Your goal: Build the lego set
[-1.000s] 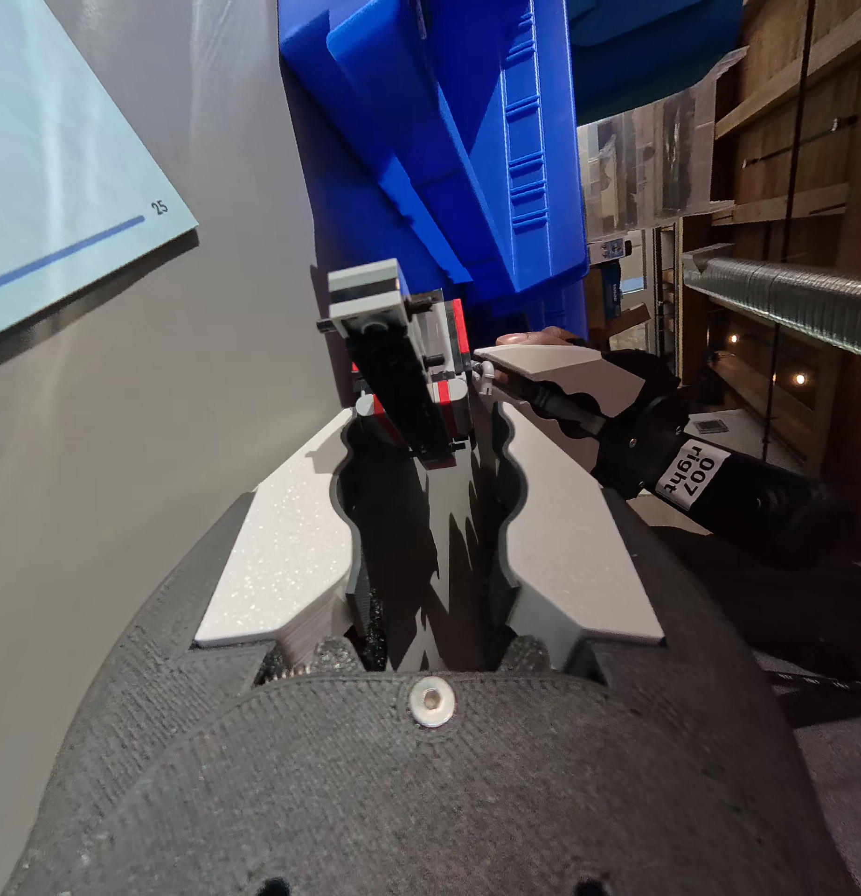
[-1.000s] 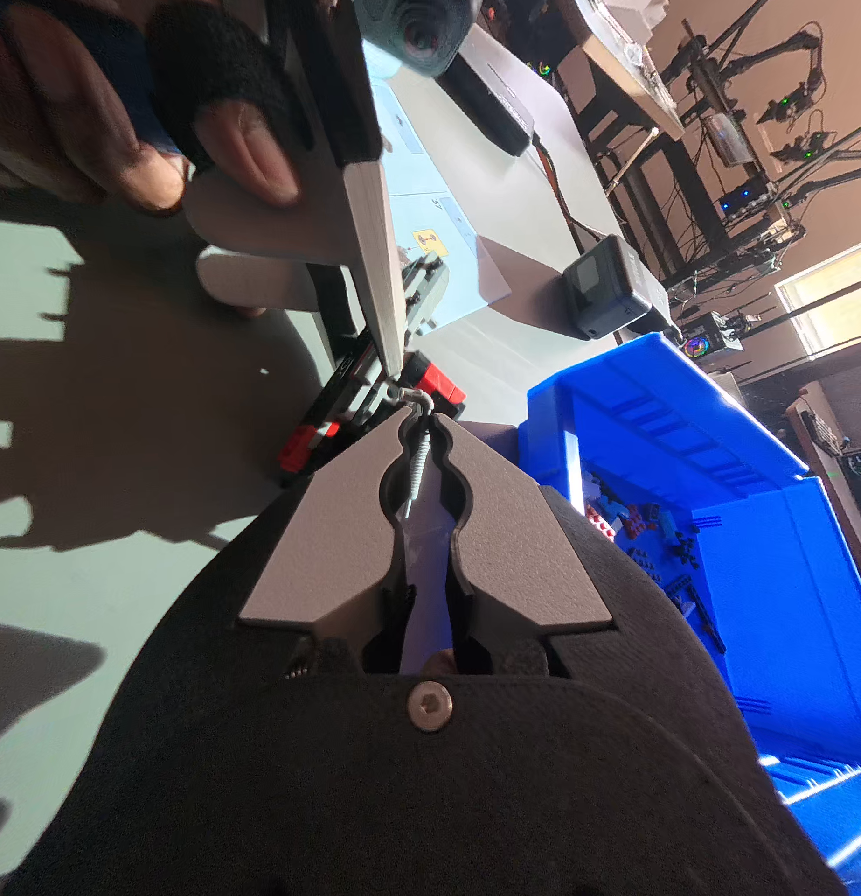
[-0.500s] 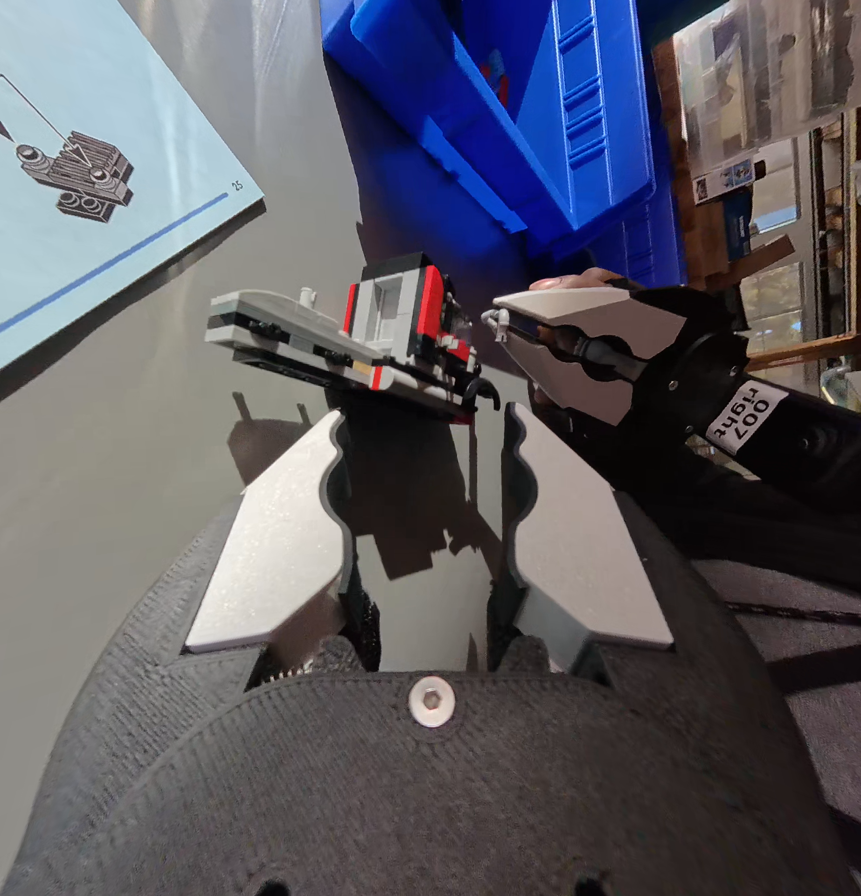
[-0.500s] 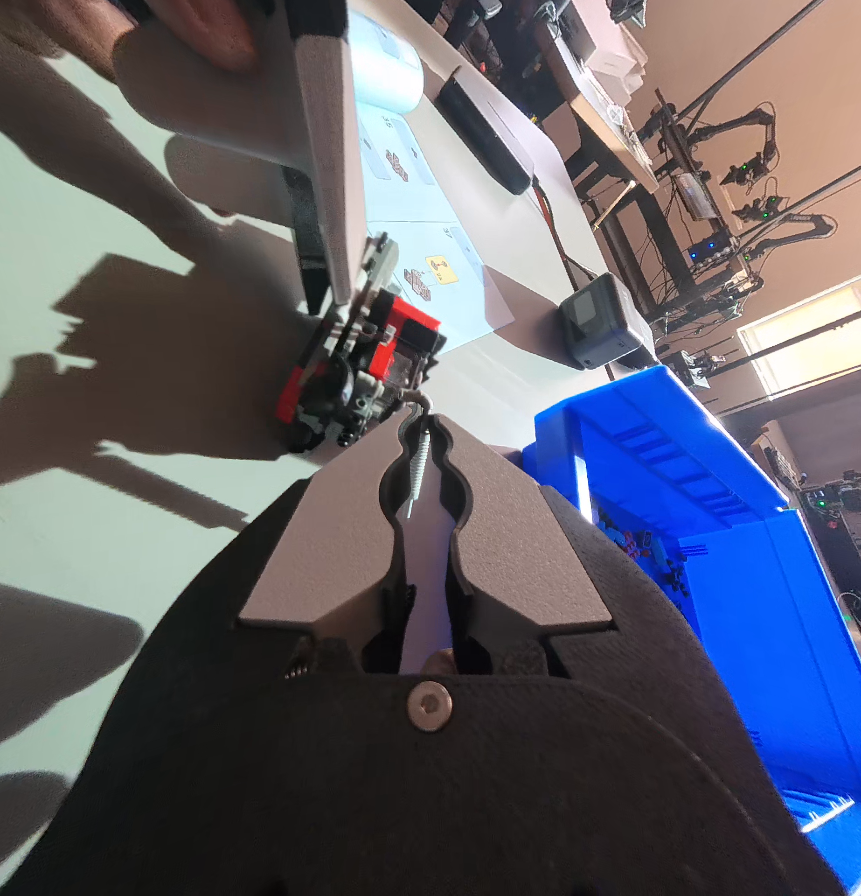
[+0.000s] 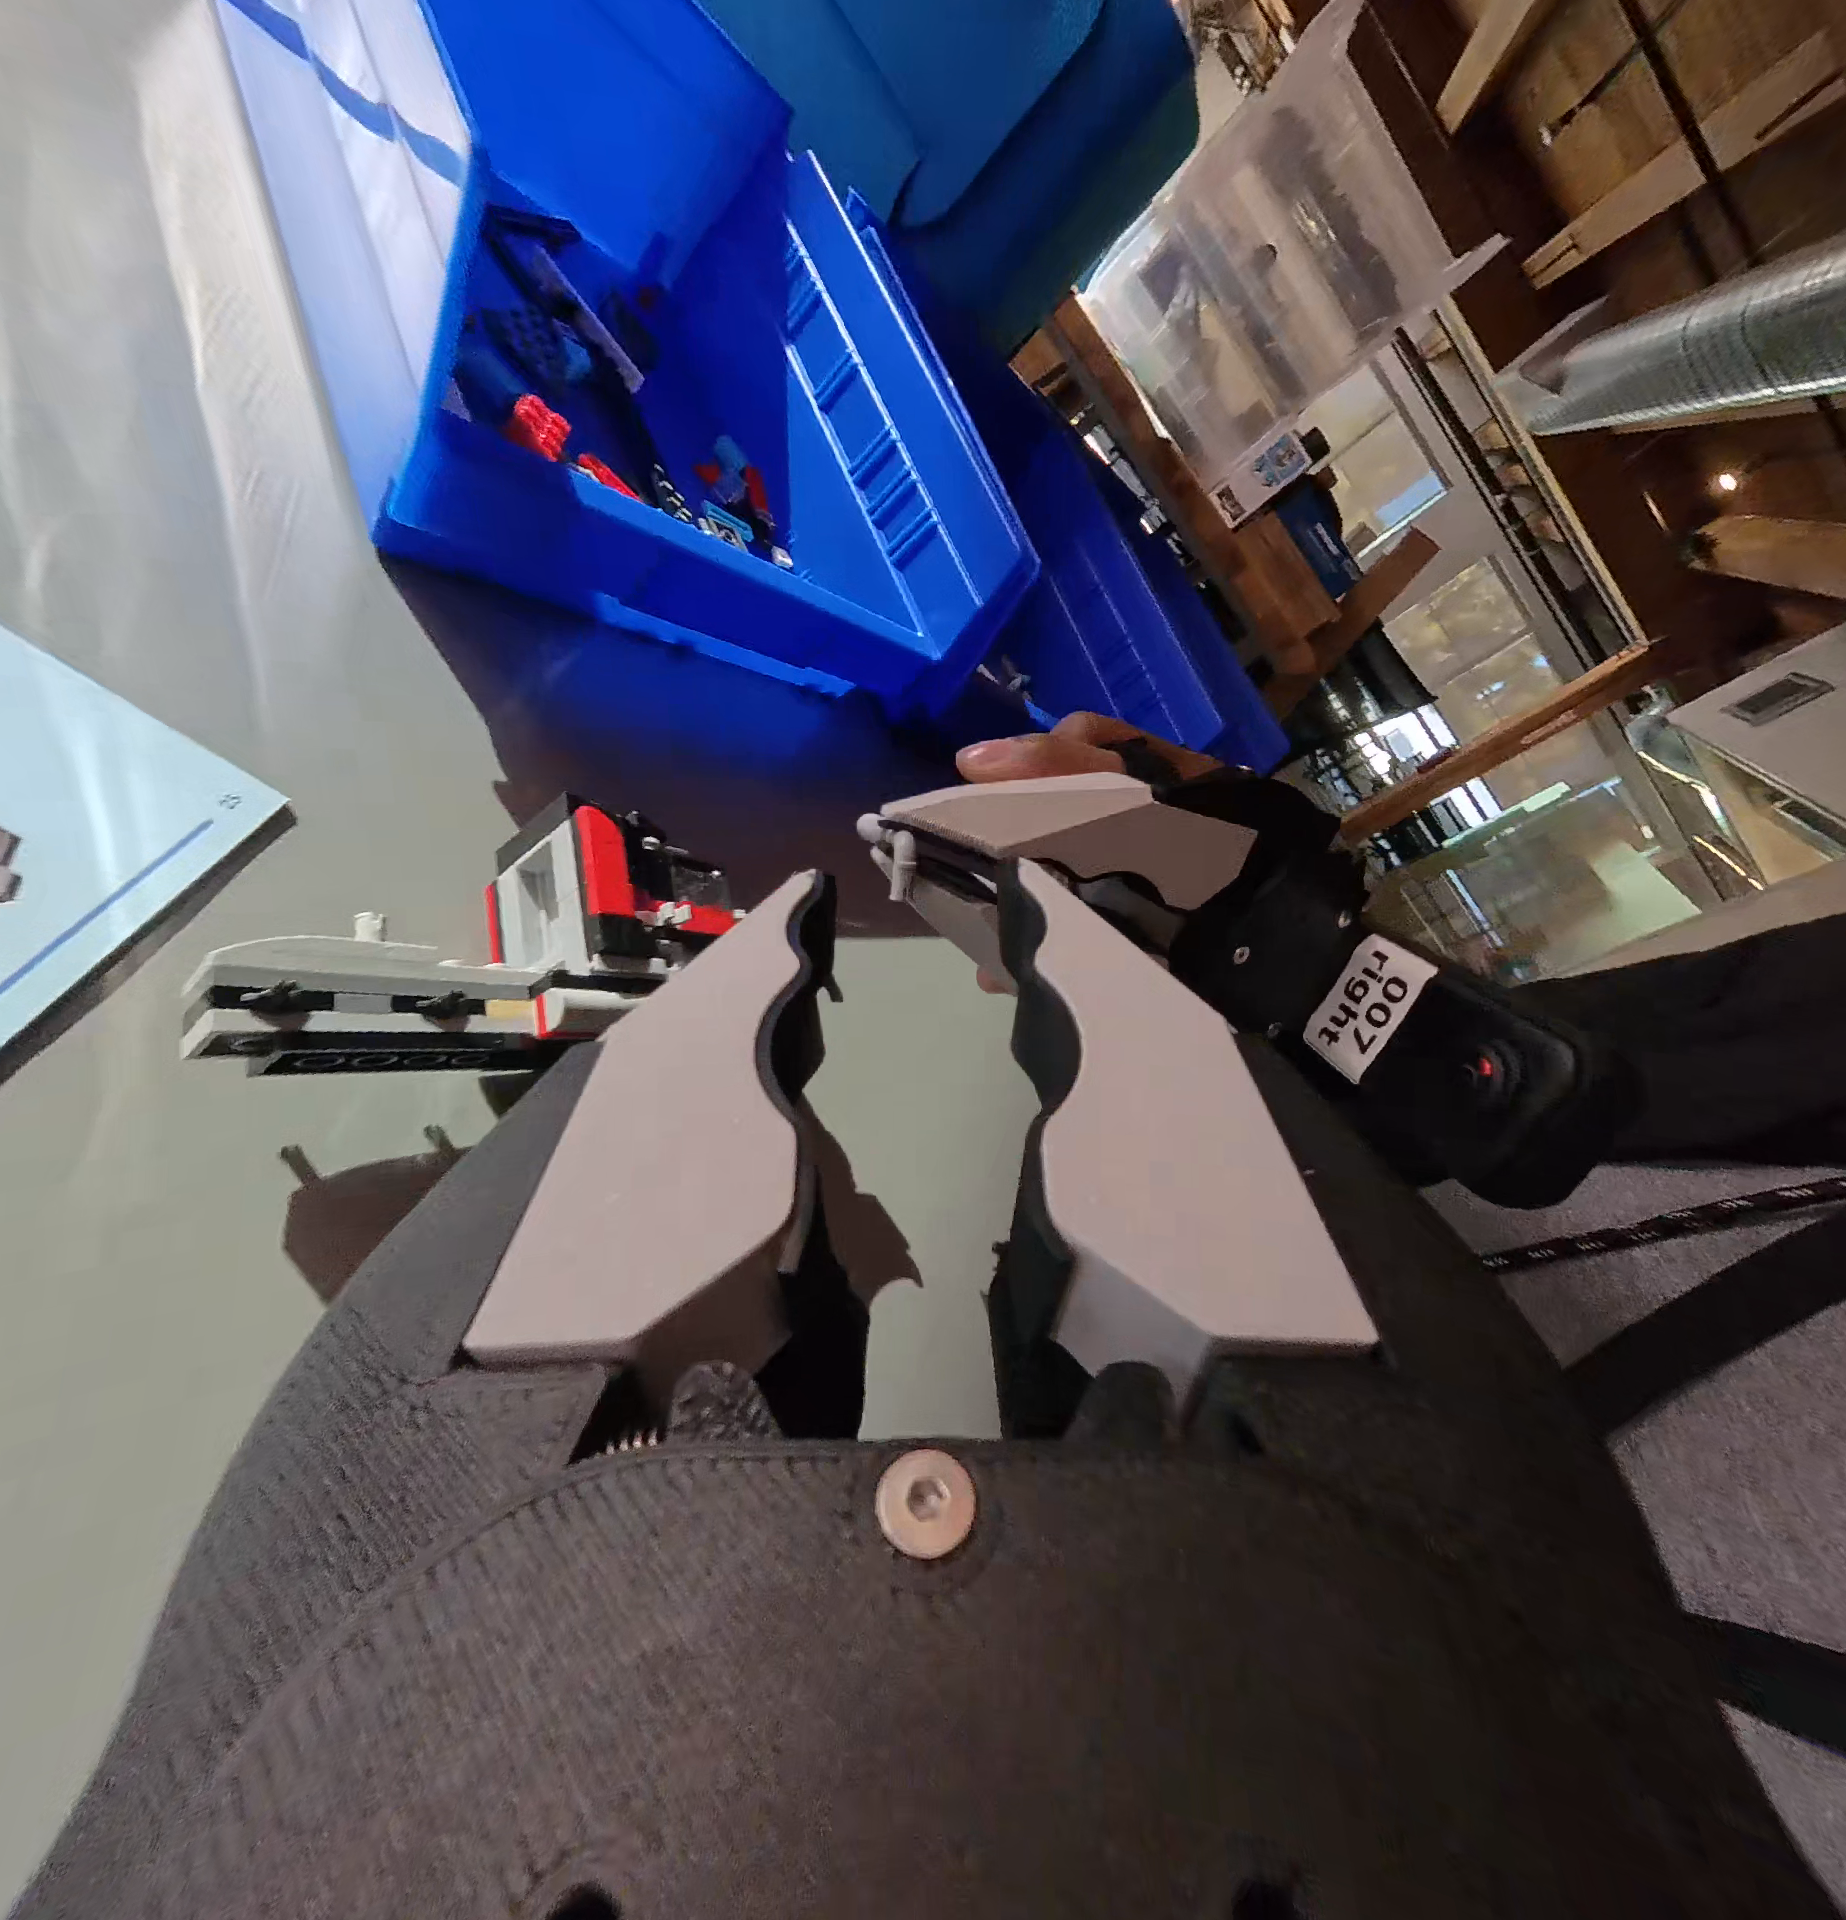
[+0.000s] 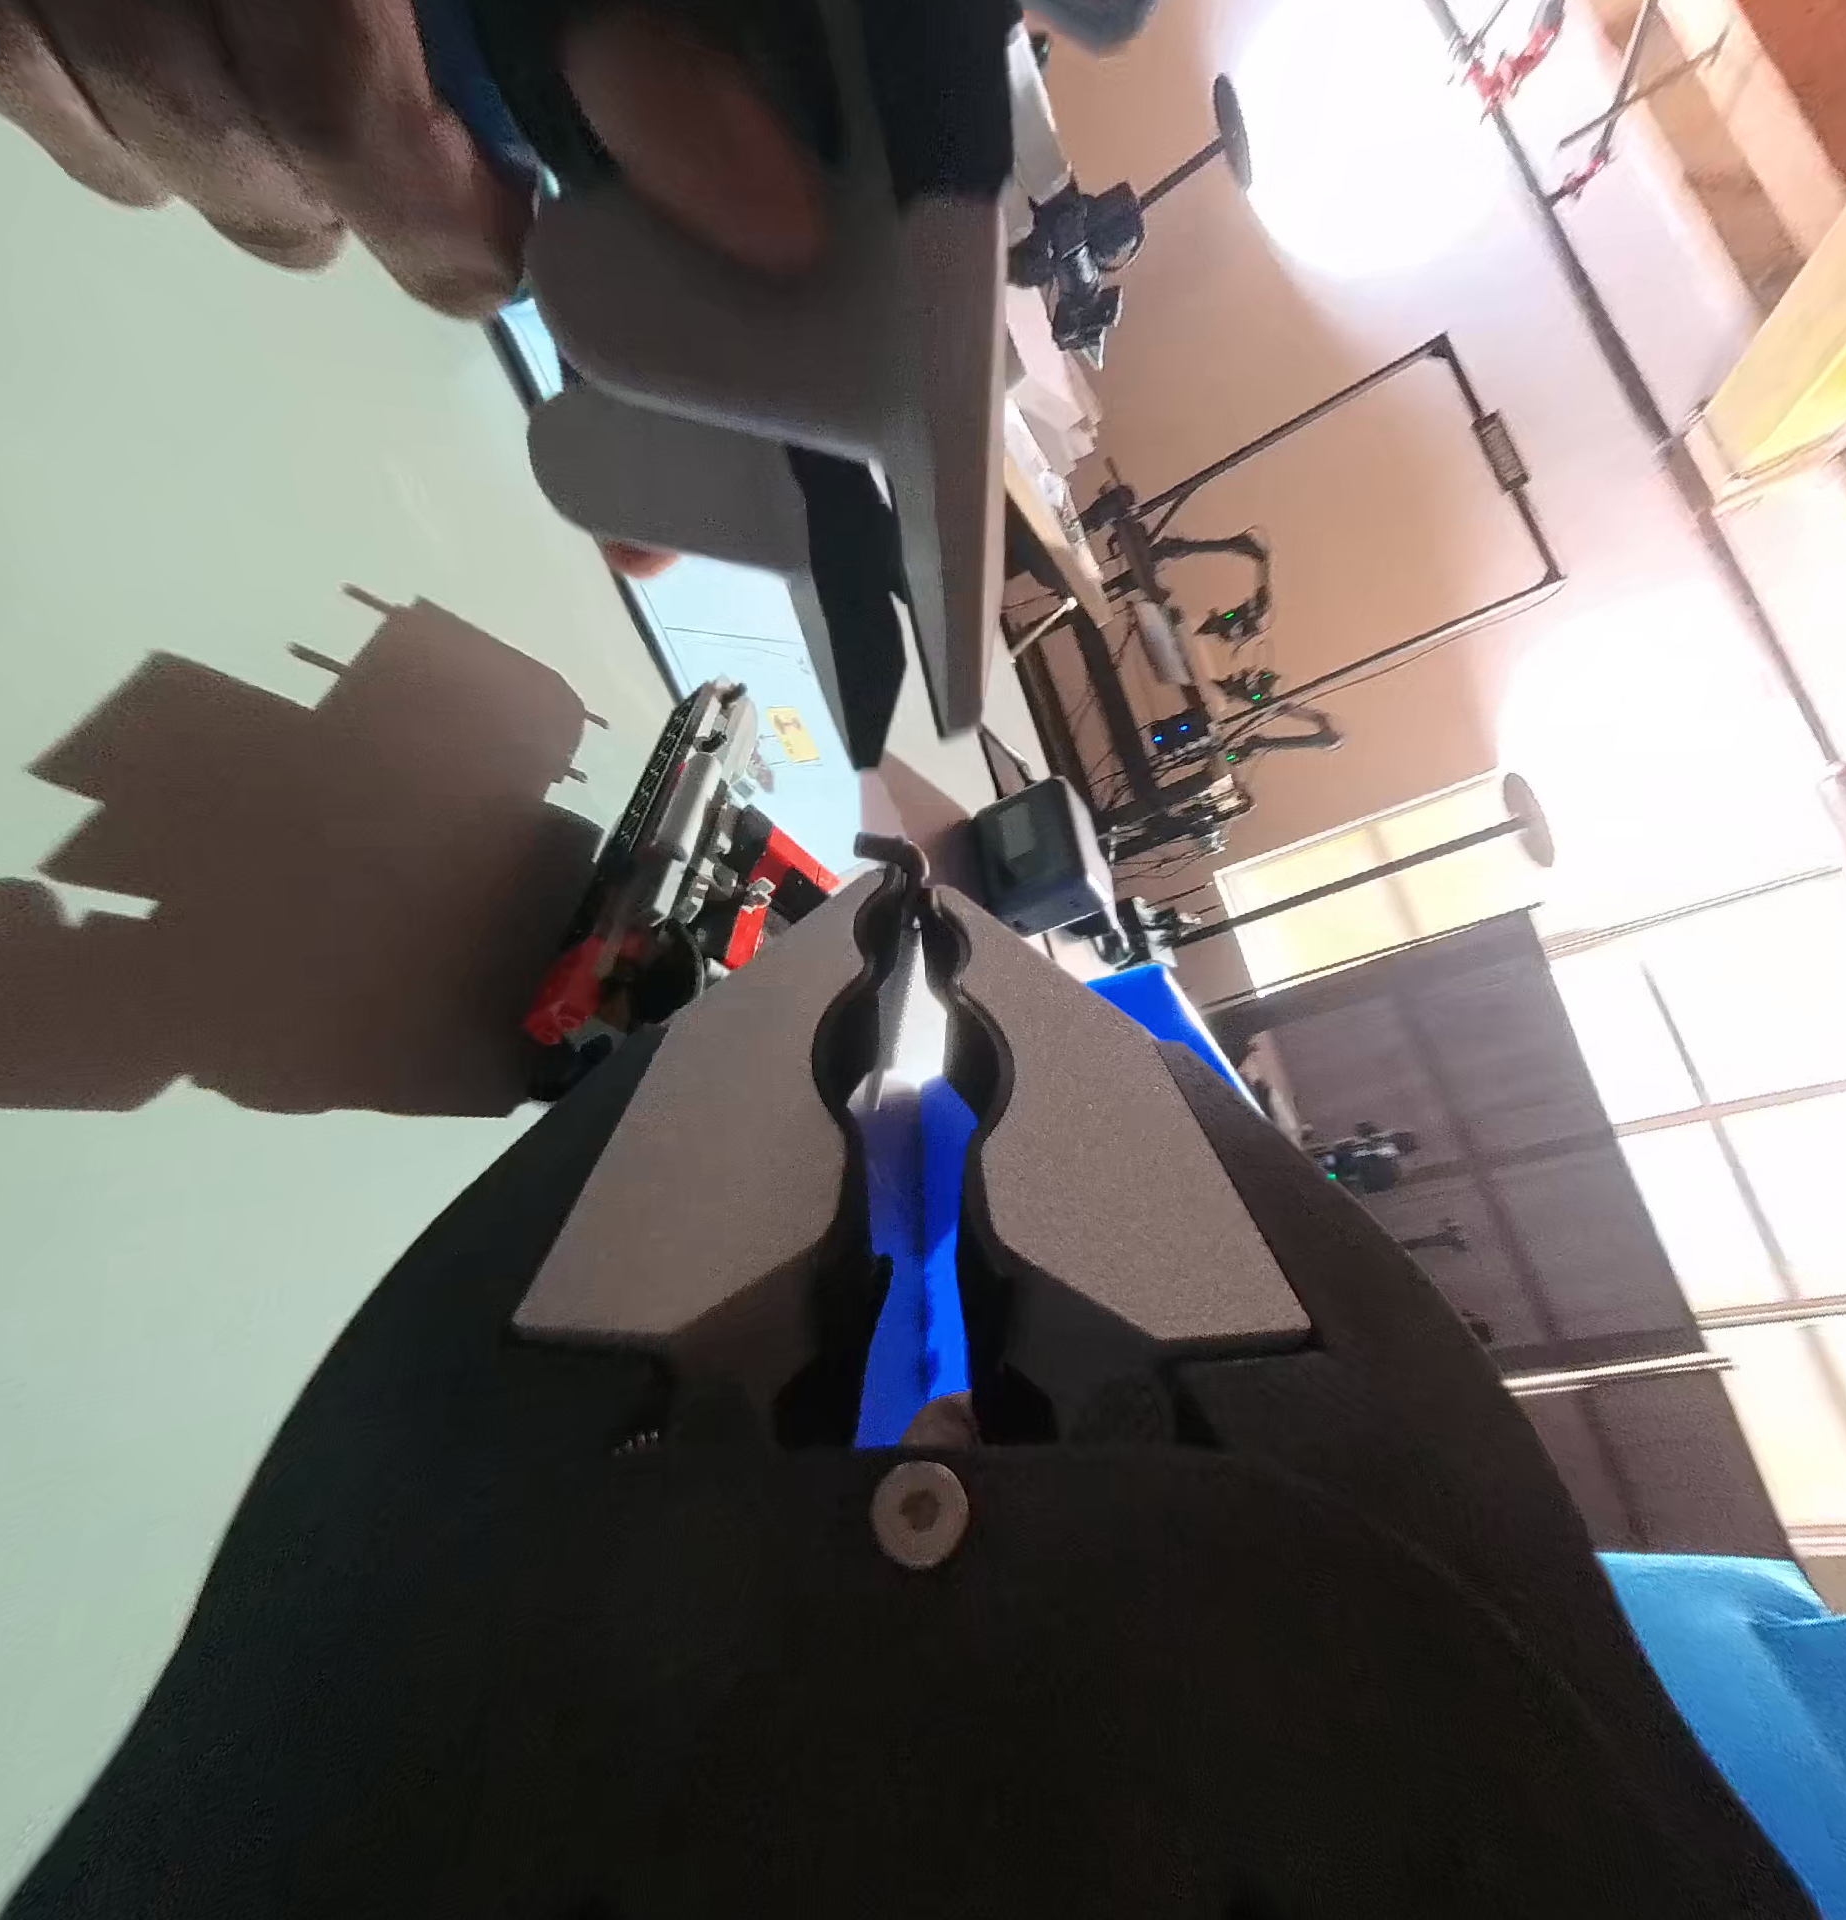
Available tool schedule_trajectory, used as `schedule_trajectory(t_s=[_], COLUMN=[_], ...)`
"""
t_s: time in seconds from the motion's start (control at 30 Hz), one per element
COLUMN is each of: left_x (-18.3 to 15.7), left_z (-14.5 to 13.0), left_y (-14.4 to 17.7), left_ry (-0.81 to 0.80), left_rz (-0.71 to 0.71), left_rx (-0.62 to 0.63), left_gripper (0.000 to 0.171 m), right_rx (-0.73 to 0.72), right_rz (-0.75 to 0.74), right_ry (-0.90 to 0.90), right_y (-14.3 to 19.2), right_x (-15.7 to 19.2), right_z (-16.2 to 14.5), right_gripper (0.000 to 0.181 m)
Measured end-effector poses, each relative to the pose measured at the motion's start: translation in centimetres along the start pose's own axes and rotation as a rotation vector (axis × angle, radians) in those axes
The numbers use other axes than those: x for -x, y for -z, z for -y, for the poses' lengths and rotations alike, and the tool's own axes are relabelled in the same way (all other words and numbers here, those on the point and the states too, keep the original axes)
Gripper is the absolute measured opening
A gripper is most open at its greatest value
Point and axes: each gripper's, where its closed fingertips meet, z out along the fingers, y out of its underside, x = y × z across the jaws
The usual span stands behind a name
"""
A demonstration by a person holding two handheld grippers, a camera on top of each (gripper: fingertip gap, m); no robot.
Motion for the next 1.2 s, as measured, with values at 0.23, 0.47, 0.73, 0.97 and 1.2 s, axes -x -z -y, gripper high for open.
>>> schedule_trajectory(t_s=[0.23, 0.47, 0.73, 0.97, 1.2], left_x=[-0.7, -0.9, -1.6, -2.8, -2.9], left_z=[-0.9, -1.2, -2.1, -2.6, -3.1], left_y=[-1.0, -0.6, -0.1, 0.3, 0.5], left_ry=[-0.059, -0.168, -0.415, -0.621, -0.707], left_rz=[-0.029, -0.061, -0.182, -0.337, -0.414], left_rx=[0.023, 0.026, 0.079, 0.169, 0.238], left_gripper=[0.019, 0.012, 0.006, 0.006, 0.006], right_rx=[-0.03, -0.08, -0.203, -0.325, -0.367], right_rz=[-0.039, 0.028, 0.376, 0.76, 0.922], right_ry=[0.028, -0.064, -0.416, -0.588, -0.573], right_y=[0.4, 0.6, 1.5, 2.8, 2.9], right_x=[-0.1, 0.2, 0.7, 0.8, 1.5], right_z=[1.4, 1.9, 2.6, 3.7, 3.9], right_gripper=[0.004, 0.004, 0.007, 0.014, 0.012])
